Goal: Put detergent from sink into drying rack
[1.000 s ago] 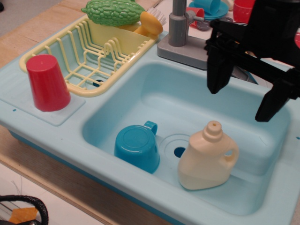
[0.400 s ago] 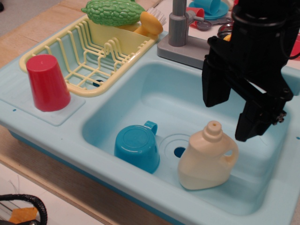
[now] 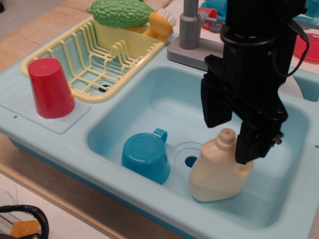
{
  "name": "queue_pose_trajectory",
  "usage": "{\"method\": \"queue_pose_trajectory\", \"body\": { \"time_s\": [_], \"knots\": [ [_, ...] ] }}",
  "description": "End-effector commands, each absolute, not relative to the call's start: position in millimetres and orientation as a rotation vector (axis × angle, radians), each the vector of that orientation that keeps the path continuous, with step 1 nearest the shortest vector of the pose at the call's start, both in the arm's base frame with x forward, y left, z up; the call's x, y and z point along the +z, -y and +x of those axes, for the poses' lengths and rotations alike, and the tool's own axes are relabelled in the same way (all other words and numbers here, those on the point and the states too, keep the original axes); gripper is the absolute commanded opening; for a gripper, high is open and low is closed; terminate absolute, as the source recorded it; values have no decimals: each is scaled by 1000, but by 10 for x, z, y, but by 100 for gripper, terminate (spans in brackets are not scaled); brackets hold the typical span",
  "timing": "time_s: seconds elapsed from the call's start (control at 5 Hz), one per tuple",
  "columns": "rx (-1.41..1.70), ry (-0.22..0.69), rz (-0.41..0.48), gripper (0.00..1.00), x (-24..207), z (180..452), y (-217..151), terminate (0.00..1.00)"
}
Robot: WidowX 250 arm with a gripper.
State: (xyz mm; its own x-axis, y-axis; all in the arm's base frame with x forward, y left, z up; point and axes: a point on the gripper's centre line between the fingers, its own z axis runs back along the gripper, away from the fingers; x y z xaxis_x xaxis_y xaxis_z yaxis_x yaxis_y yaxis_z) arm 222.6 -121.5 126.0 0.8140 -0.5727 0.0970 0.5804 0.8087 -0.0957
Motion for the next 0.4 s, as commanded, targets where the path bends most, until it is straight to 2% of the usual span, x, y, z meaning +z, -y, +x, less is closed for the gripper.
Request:
{"method": "queue_pose_trajectory", "body": {
  "time_s": [0.0, 0.2],
  "knots": [
    [-626, 110, -149, 100, 1245, 2183, 1238, 0],
    [-620, 118, -163, 0, 1145, 2159, 1237, 0]
  ]
}}
